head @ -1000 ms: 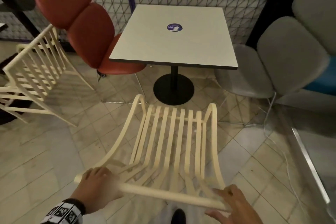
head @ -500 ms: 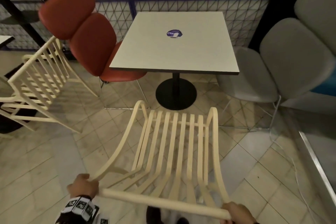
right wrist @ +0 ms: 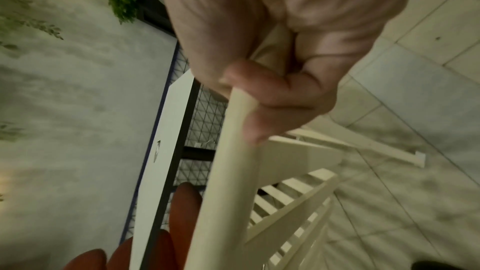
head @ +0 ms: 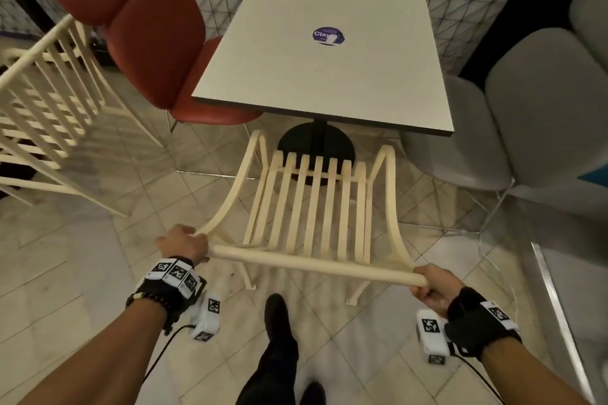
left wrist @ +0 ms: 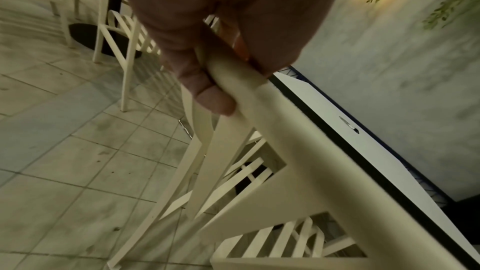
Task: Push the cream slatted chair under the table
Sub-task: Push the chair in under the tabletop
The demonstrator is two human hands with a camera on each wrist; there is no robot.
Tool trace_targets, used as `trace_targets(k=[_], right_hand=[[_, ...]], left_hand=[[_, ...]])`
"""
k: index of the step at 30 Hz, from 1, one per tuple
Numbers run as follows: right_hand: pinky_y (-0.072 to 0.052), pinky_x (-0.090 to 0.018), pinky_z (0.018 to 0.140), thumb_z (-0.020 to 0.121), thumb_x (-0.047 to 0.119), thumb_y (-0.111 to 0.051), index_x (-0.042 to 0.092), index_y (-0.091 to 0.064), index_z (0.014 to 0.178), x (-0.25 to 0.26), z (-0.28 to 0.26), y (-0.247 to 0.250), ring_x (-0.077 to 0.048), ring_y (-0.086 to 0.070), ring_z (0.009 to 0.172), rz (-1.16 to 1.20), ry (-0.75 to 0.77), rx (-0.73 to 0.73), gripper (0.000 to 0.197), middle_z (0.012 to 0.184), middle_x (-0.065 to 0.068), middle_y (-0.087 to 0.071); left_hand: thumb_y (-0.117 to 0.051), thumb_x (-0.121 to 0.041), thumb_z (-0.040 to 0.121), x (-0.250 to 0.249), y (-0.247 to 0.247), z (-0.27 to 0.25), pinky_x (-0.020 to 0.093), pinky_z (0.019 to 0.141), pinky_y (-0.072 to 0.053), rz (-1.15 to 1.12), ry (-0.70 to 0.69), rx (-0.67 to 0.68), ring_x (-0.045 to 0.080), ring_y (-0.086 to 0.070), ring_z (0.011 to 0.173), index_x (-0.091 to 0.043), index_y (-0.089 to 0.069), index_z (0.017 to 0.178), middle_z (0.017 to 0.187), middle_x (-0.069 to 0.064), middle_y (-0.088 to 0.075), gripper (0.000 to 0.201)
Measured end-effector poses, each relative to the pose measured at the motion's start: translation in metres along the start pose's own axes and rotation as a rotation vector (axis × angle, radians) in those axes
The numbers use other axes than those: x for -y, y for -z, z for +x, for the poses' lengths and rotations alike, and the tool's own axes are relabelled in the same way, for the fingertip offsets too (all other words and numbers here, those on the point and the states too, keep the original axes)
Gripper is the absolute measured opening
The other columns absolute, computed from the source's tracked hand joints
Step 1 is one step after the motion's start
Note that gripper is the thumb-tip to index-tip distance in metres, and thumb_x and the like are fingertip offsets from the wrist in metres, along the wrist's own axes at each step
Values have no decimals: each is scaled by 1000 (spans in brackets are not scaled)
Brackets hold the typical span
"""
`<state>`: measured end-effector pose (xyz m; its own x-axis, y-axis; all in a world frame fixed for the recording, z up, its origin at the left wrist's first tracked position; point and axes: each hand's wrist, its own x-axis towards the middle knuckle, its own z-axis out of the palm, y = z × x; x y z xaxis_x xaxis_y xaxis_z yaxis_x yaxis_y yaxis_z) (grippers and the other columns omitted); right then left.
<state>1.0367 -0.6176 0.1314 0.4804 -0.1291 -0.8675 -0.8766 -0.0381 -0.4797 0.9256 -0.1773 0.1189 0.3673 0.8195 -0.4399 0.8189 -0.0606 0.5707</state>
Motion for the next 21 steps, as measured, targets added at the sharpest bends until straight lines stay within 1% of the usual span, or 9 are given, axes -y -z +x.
trace_targets(k=[3,11,12,13,15,16,18,19,21], right_hand=[[-27,-11,23,93,2,-41,-2,-47,85,36,20,-14,-13,-44,28,-25,14,-44,10,71,-13,-43],[-29,-10,25,94,10,-44,-3,-49,86,101,57,-45,-12,-43,26,-135,62,-116,16,64,-11,-42],[-34,-12,27,94,12,-45,-4,-50,88,102,60,-47,-14,-45,29,-170,72,-132,18,62,-12,-43],[-44,-18,32,93,16,-47,-5,-52,90,104,59,-49,-18,-48,36,-238,94,-143,22,61,-13,-45],[-59,-38,58,92,32,-48,-2,-57,95,105,57,-50,-27,-55,58,-641,232,-211,36,71,-15,-56],[-58,-45,69,91,45,-43,5,-58,96,105,53,-50,-28,-56,69,-960,356,-242,44,80,-14,-59],[-53,-45,75,86,68,-27,23,-57,98,98,43,-52,-21,-52,80,-1416,629,-235,55,90,-3,-55],[-51,-42,78,84,72,-27,30,-56,101,92,37,-55,-17,-51,83,-1519,759,-201,54,93,2,-53],[-46,-41,83,78,77,-42,30,-53,111,82,30,-65,-16,-55,88,-1600,924,-152,58,99,6,-55]], left_hand=[[-63,-10,82,-25,-14,27,29,41,-51,-5,-20,39,26,-58,63,-3,-59,108,126,27,-45,27],[-67,-25,83,-83,-29,84,23,38,-52,11,-107,135,27,-67,63,-6,-61,104,126,22,-47,29],[-67,-29,83,-87,-26,85,26,44,-56,35,-127,152,26,-67,67,-7,-61,103,125,21,-48,31],[-66,-34,83,-92,-23,87,31,57,-60,86,-157,166,27,-66,75,-8,-62,104,125,21,-49,34],[-58,-45,86,-98,-15,83,40,87,-52,309,-245,210,28,-57,93,-10,-61,108,123,21,-51,42],[-52,-50,88,-100,-10,79,43,92,-47,439,-296,227,31,-53,99,-11,-60,112,123,19,-50,46],[-39,-63,88,-98,-5,66,49,95,-43,702,-472,208,33,-50,108,-18,-57,117,125,11,-49,56],[-35,-69,86,-96,-5,59,52,98,-40,810,-593,195,31,-49,113,-22,-56,118,126,7,-51,61],[-30,-78,80,-92,-7,51,56,106,-29,936,-794,265,27,-48,119,-28,-53,121,126,1,-54,69]])
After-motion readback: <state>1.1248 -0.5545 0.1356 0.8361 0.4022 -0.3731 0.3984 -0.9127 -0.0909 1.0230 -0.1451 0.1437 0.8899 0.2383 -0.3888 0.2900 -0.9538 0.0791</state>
